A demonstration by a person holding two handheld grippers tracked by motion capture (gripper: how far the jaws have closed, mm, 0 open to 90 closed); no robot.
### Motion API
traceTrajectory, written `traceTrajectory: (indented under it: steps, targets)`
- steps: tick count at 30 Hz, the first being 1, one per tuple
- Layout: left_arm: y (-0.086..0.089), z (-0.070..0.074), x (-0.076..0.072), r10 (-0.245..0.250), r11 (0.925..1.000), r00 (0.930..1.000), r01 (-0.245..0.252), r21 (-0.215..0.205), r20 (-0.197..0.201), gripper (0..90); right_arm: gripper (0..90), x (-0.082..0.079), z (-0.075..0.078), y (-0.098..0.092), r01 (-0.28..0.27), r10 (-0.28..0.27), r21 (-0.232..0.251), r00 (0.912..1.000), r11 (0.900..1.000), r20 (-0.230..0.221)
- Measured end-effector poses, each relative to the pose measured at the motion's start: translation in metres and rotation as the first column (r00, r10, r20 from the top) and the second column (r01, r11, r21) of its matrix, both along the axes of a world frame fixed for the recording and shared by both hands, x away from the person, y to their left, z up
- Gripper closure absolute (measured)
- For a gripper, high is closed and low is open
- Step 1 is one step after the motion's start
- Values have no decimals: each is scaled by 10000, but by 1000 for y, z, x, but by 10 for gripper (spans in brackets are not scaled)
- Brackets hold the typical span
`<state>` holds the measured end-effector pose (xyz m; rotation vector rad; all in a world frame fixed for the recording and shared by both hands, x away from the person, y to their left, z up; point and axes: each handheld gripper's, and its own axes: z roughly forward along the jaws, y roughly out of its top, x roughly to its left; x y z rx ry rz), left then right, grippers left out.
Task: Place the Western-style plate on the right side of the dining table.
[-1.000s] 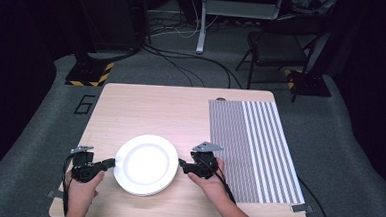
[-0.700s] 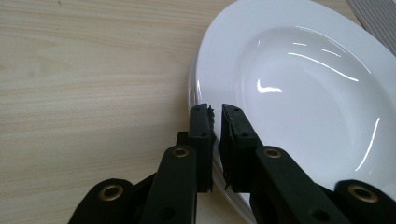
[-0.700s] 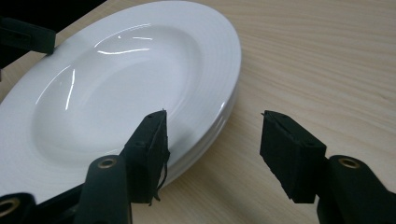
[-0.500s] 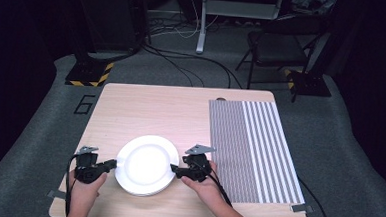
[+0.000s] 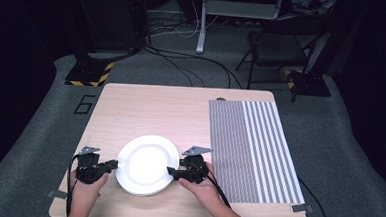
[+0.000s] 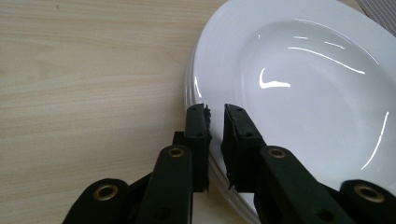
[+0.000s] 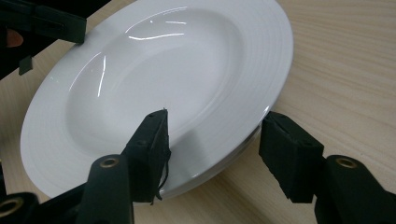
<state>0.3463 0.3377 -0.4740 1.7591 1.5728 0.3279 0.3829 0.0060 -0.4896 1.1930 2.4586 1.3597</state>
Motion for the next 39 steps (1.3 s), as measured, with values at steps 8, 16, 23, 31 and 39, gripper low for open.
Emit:
traceTrajectory:
  steps: [8,16,23,31,39]
  targets:
    - [-7,-2,3,-320,9988,9994,314,-381,-159,778,425,0,8,-6,237,-238,100,9996,9997,171]
    - [-11,-3,5,-345,9988,9992,339,-364,-180,721,446,3,12,-12,422,-424,542,9991,9976,31]
    - [-12,-3,5,-343,9988,9993,337,-350,-167,708,493,9,5,-8,288,-241,846,9981,9960,-563]
    - [-12,-3,5,-316,9990,9994,312,-329,-116,709,579,13,2,-9,460,-349,1127,9945,9926,-987]
    - [-16,-5,7,-559,9980,9984,558,-307,-42,708,642,13,7,-15,676,-530,1393,9930,9879,-1056]
